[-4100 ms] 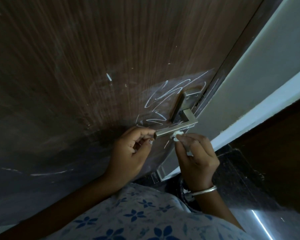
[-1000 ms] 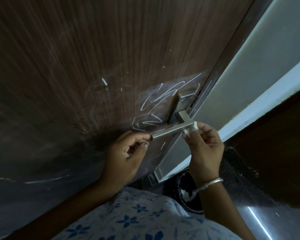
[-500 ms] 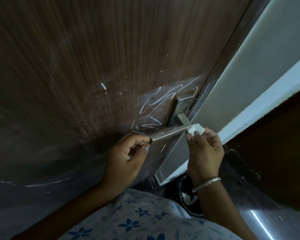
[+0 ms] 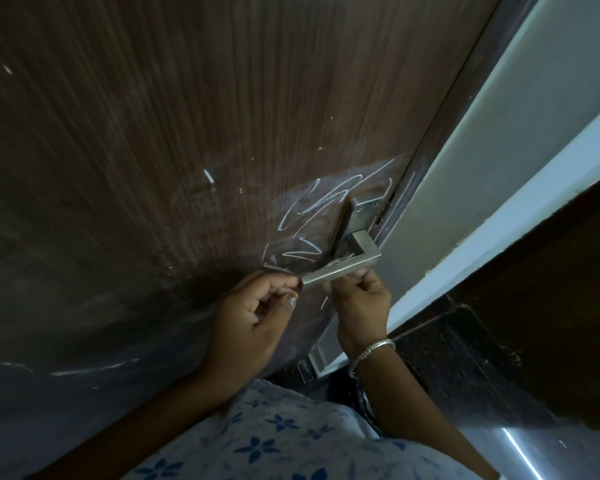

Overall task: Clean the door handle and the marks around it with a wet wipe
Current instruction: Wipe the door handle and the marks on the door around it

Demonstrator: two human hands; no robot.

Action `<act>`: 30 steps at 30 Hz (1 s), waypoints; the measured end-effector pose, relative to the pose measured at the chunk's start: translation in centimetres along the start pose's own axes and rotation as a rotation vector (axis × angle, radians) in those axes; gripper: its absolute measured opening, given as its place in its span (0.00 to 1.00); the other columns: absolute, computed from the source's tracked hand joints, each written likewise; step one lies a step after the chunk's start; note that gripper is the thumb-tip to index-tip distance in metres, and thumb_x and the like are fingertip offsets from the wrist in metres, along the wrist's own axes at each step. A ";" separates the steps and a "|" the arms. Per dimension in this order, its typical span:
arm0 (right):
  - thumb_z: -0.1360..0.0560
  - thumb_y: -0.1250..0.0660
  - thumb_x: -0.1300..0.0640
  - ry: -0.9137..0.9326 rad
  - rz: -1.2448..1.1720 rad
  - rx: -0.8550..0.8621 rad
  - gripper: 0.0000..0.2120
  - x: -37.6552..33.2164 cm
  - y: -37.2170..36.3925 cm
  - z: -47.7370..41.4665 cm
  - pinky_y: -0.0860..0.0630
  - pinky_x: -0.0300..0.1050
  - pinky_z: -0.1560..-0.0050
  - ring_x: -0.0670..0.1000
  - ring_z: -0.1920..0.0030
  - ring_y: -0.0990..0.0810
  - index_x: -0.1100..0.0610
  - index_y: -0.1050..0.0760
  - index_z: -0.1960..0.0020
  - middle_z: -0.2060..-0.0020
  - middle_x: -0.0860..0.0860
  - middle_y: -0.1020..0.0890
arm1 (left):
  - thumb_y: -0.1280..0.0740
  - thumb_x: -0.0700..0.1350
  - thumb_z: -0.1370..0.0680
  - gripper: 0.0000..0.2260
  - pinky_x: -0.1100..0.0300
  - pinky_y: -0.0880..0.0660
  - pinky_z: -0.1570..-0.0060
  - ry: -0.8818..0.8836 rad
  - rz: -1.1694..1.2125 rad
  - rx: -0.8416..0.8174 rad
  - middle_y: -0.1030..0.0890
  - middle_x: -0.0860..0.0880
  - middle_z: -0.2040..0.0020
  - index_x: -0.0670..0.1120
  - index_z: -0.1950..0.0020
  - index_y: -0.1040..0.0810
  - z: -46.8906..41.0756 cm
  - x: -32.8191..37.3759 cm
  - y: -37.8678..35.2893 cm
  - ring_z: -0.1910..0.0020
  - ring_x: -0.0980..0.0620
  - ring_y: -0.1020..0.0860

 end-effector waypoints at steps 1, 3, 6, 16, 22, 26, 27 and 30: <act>0.32 0.34 0.77 -0.036 -0.041 -0.001 0.16 0.0 0.1 0.2 0.23 0.39 0.69 0.46 0.71 0.26 0.57 0.29 0.66 0.73 0.50 0.27 | 0.34 0.37 0.28 0.11 0.71 0.26 0.56 -0.007 -0.003 -0.004 0.19 0.53 0.57 0.52 0.52 0.21 -0.1 0.1 0.1 0.57 0.60 0.21; 0.31 0.34 0.76 -0.047 -0.107 0.047 0.14 -0.9 0.7 0.4 0.22 0.38 0.68 0.46 0.70 0.24 0.58 0.28 0.63 0.70 0.53 0.26 | 0.34 0.36 0.28 0.10 0.68 0.25 0.55 -0.032 -0.006 -0.007 0.19 0.52 0.55 0.49 0.51 0.20 -0.2 0.3 0.4 0.56 0.58 0.20; 0.30 0.34 0.76 0.123 -0.068 0.120 0.12 -3.4 2.1 0.4 0.21 0.40 0.62 0.48 0.66 0.23 0.59 0.27 0.59 0.65 0.55 0.24 | 0.34 0.35 0.28 0.11 0.69 0.25 0.57 -0.093 -0.029 0.001 0.20 0.50 0.55 0.48 0.50 0.21 -0.5 0.7 1.3 0.56 0.57 0.21; 0.29 0.30 0.68 0.703 0.371 0.078 0.11 -8.7 1.6 1.2 0.21 0.40 0.54 0.46 0.58 0.20 0.56 0.22 0.50 0.58 0.49 0.19 | 0.33 0.36 0.29 0.12 0.70 0.26 0.57 -0.128 -0.052 -0.053 0.19 0.54 0.55 0.50 0.49 0.21 -0.7 1.1 1.3 0.55 0.59 0.21; 0.25 0.35 0.68 1.313 0.889 -0.022 0.08 -11.1 0.0 0.2 0.26 0.37 0.49 0.51 0.52 0.22 0.63 0.20 0.49 0.54 0.59 0.19 | 0.34 0.47 0.28 0.10 0.68 0.24 0.57 -0.088 -0.046 -0.092 0.19 0.56 0.51 0.55 0.48 0.21 -0.7 0.9 1.2 0.54 0.59 0.20; 0.21 0.40 0.62 1.460 0.987 -0.122 0.12 -10.7 -1.6 0.3 0.25 0.45 0.50 0.58 0.53 0.21 0.65 0.19 0.50 0.54 0.60 0.19 | 0.33 0.45 0.29 0.10 0.70 0.25 0.57 -0.070 -0.053 -0.087 0.19 0.59 0.51 0.56 0.49 0.21 -0.7 1.0 1.3 0.54 0.60 0.20; 0.22 0.38 0.64 1.471 0.997 -0.105 0.10 -10.5 -1.6 0.2 0.24 0.46 0.51 0.59 0.54 0.20 0.65 0.18 0.51 0.54 0.60 0.18 | 0.33 0.45 0.29 0.10 0.69 0.25 0.57 -0.066 -0.049 -0.084 0.19 0.59 0.52 0.56 0.50 0.21 -0.6 1.1 1.3 0.54 0.59 0.20; 0.30 0.31 0.71 1.347 0.920 0.003 0.09 -10.7 -0.9 -0.5 0.22 0.49 0.53 0.58 0.54 0.19 0.64 0.18 0.52 0.55 0.60 0.18 | 0.32 0.42 0.29 0.11 0.69 0.25 0.59 -0.064 -0.066 -0.066 0.19 0.60 0.53 0.56 0.51 0.20 -0.7 1.1 1.8 0.56 0.59 0.20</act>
Point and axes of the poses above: each hand's wrist, its own z-axis away from the middle knuckle, its own y-axis out of the back of the hand, x = y × z, the point moved 1 cm from there along -z, towards the middle knuckle
